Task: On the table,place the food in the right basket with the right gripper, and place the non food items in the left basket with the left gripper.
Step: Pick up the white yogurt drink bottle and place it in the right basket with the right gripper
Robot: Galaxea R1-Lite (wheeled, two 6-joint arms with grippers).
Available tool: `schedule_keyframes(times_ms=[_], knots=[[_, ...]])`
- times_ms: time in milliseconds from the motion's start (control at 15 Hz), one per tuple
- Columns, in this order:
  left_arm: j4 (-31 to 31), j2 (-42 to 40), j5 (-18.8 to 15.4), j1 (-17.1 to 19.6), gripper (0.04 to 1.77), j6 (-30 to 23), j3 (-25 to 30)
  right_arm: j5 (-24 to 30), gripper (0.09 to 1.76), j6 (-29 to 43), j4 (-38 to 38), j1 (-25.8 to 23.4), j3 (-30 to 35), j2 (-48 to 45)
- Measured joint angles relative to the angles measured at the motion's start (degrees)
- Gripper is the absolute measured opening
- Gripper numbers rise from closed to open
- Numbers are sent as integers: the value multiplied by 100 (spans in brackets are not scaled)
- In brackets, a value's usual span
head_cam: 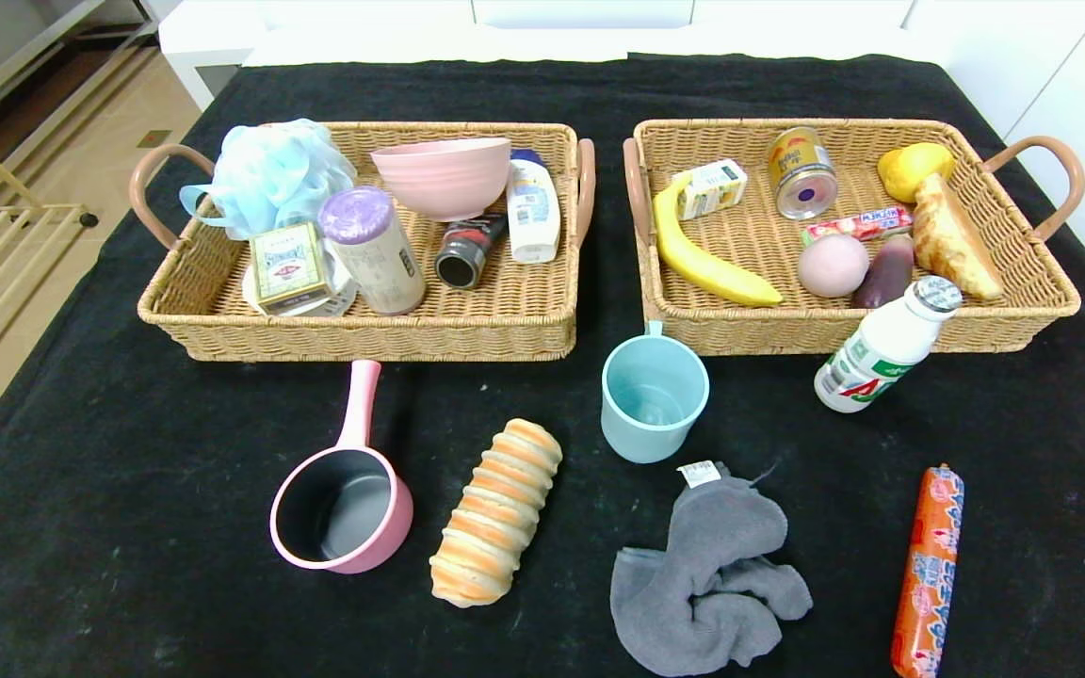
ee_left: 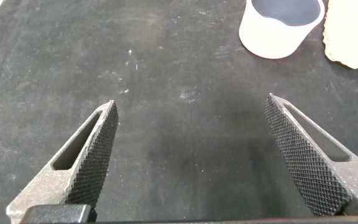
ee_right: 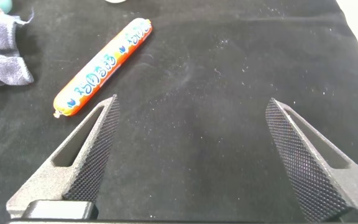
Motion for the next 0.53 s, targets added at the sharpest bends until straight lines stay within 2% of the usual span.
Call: schedule_keyframes(times_ms=[400, 533], knots=[[-221, 0, -29, -5, 172, -116, -21, -28, 171, 104, 146, 11, -11, 52], [-188, 49, -321, -5, 172, -512, -449, 24, 171, 324, 273, 16, -369, 272]])
